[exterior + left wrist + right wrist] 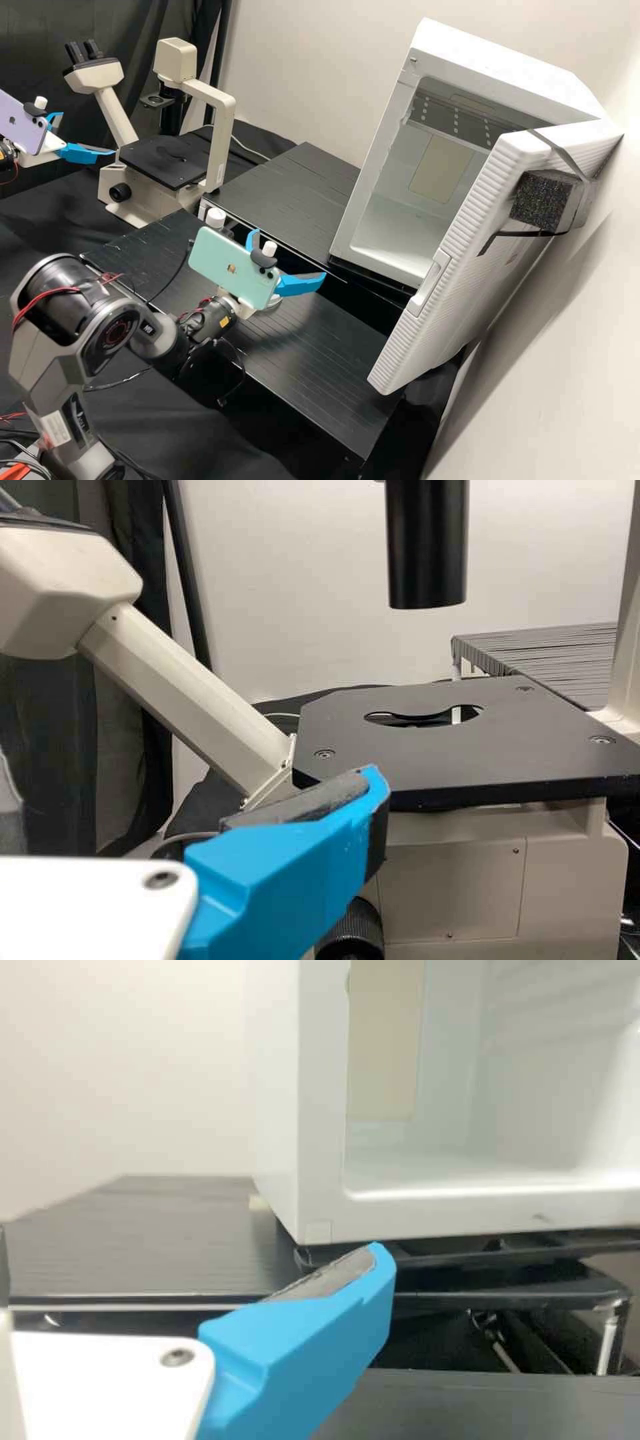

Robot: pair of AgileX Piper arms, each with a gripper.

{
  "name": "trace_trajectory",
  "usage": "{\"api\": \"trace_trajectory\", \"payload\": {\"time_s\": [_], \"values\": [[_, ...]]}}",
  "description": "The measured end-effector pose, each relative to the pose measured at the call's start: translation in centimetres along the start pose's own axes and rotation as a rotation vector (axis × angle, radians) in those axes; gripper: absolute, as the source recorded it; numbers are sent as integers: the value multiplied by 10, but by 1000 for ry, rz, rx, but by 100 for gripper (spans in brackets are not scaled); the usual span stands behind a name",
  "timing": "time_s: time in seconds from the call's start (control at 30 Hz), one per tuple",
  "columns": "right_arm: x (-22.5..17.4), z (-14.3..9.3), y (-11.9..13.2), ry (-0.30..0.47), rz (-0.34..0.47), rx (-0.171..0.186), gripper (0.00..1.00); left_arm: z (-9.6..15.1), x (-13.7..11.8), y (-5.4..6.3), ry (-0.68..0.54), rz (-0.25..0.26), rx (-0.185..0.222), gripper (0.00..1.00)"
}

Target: Return the petri dish to the incubator.

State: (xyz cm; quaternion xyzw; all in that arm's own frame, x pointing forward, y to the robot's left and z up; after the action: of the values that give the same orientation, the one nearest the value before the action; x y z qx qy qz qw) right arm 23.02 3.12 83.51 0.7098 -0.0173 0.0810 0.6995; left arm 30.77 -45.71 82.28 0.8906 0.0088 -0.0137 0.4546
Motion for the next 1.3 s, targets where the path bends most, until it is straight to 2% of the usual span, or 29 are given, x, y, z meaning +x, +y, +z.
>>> {"api": "trace_trajectory", "payload": {"time_s": [0.07, 0.17, 0.37, 0.57, 0.77, 0.8, 0.93, 1.07, 1.3], "values": [[-11, -1, -1, 12, 1, -2, 100, 0, 0, 0, 0, 0, 0, 100], [-30, 1, -7, 18, -40, 1, 100, 0, 0, 0, 0, 0, 0, 100], [-51, 11, -20, -27, -123, -1, 100, 0, 0, 0, 0, 0, 0, 100], [-53, 17, -26, -61, -157, 2, 100, 0, 0, 0, 0, 0, 0, 100], [-52, 16, -31, -52, -178, 3, 100, 0, 0, 0, 0, 0, 0, 100], [-52, 16, -32, -50, -182, 2, 0, 0, 0, 0, 0, 0, 0, 100], [-51, 18, -36, -57, -201, 3, 0, 0, 0, 0, 0, 0, 0, 100], [-51, 19, -38, -56, -203, -15, 0, 0, 0, 0, 0, 0, 0, 100], [-50, 20, -38, -55, -201, -15, 0, 0, 0, 0, 0, 0, 0, 100]]}}
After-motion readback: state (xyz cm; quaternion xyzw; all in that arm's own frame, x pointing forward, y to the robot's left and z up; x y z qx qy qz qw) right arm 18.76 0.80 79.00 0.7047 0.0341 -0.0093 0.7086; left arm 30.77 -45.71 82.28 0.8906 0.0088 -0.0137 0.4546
